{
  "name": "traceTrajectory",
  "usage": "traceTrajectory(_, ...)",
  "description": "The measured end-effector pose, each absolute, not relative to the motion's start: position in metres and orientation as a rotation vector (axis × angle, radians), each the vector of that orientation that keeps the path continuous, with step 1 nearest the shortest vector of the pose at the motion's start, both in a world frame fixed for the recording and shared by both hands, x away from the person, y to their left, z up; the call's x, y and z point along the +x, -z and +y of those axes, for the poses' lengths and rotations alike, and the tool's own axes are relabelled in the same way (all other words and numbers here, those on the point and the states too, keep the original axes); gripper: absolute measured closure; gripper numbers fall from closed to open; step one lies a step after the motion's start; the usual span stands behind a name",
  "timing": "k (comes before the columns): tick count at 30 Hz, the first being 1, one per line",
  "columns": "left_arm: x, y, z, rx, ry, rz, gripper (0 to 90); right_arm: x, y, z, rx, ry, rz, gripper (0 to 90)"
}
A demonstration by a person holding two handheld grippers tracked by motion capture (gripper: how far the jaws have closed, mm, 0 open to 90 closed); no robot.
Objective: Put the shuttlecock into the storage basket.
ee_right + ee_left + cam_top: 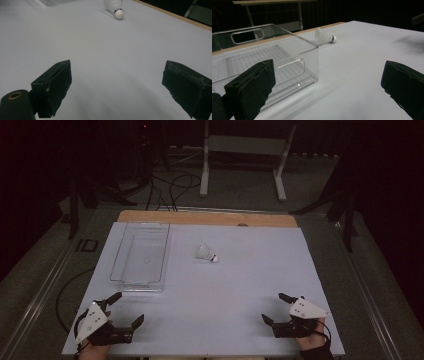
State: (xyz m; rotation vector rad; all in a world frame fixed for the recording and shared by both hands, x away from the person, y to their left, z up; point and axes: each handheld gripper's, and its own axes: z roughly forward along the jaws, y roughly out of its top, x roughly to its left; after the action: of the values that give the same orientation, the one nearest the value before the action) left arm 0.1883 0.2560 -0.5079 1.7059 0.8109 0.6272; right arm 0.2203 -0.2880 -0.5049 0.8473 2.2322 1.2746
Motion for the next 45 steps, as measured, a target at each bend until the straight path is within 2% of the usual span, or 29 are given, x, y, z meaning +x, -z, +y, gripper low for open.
traceTrajectory(37, 0.189, 0.508, 0.253, 1.709, -0.617, 0.783, 0.2, 0.223, 0.499, -0.291, 0.981, -1.254, 2.296, 7.9)
traceTrajectory(45, 0.189, 0.508, 0.252, 1.707, -0.614, 0.785, 0.2, 0.220, 0.487, -0.284, 0.956, -1.231, 2.310, 7.8)
